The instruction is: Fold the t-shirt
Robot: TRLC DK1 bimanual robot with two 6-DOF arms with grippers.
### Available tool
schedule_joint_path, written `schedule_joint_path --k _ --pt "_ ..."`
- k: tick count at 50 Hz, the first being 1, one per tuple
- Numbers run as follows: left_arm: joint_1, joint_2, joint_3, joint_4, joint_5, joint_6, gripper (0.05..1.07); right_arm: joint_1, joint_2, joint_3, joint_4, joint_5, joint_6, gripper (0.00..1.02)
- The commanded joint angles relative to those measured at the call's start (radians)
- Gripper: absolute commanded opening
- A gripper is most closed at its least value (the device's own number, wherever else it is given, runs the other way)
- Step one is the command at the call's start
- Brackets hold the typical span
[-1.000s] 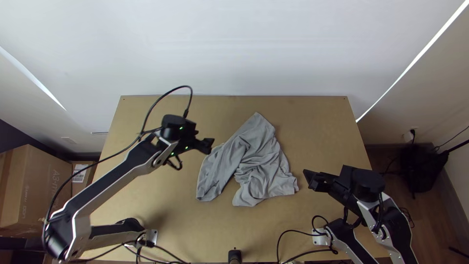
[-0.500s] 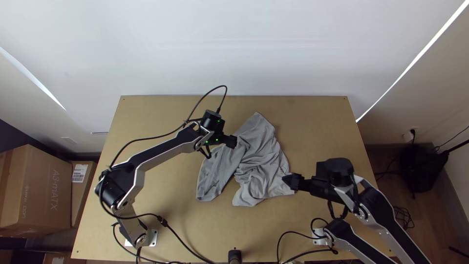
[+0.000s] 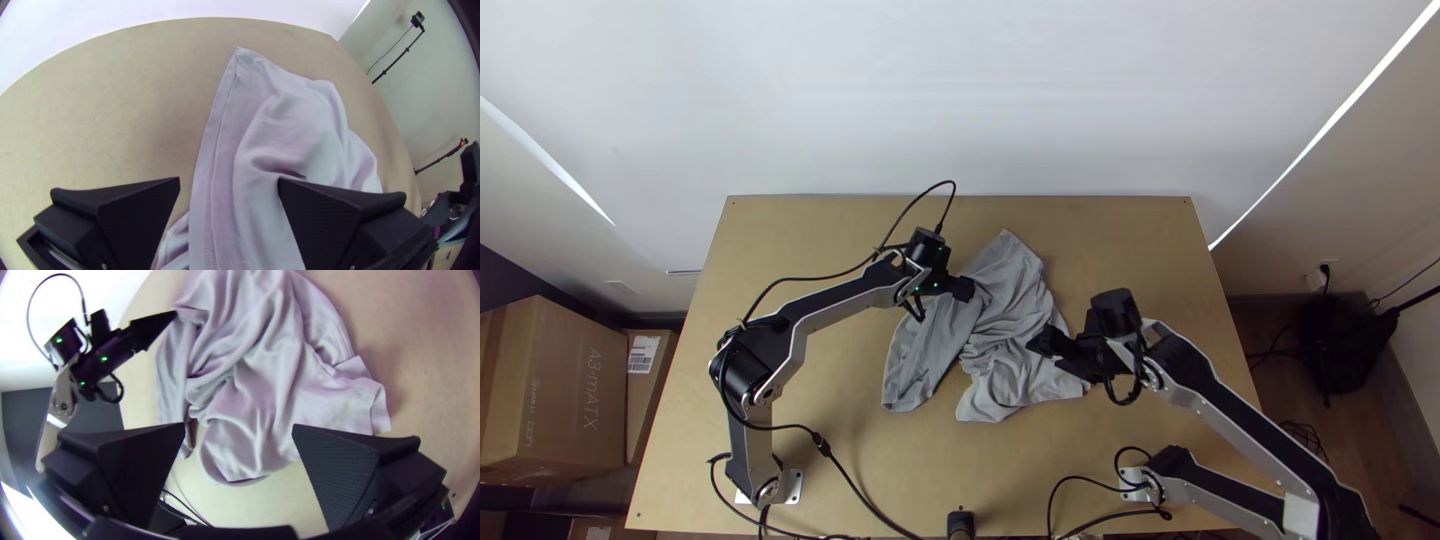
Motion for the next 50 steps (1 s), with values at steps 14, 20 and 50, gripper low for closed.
schedule_joint_path --k 14,20,50 --pt "0.033 0.05 0.056 0.011 0.02 -0.031 0.95 -0.014 0.178 -0.004 0.006 -0.062 0.008 0.95" --pt "0.035 0.052 0.047 0.011 0.022 -0.043 0.78 -0.002 0.235 -0.004 0.006 -0.1 0.01 0.95" --pt "0.048 -0.1 -0.166 0.09 0.049 -0.094 0.08 0.033 0.264 -0.048 -0.025 -0.204 -0.056 0.03"
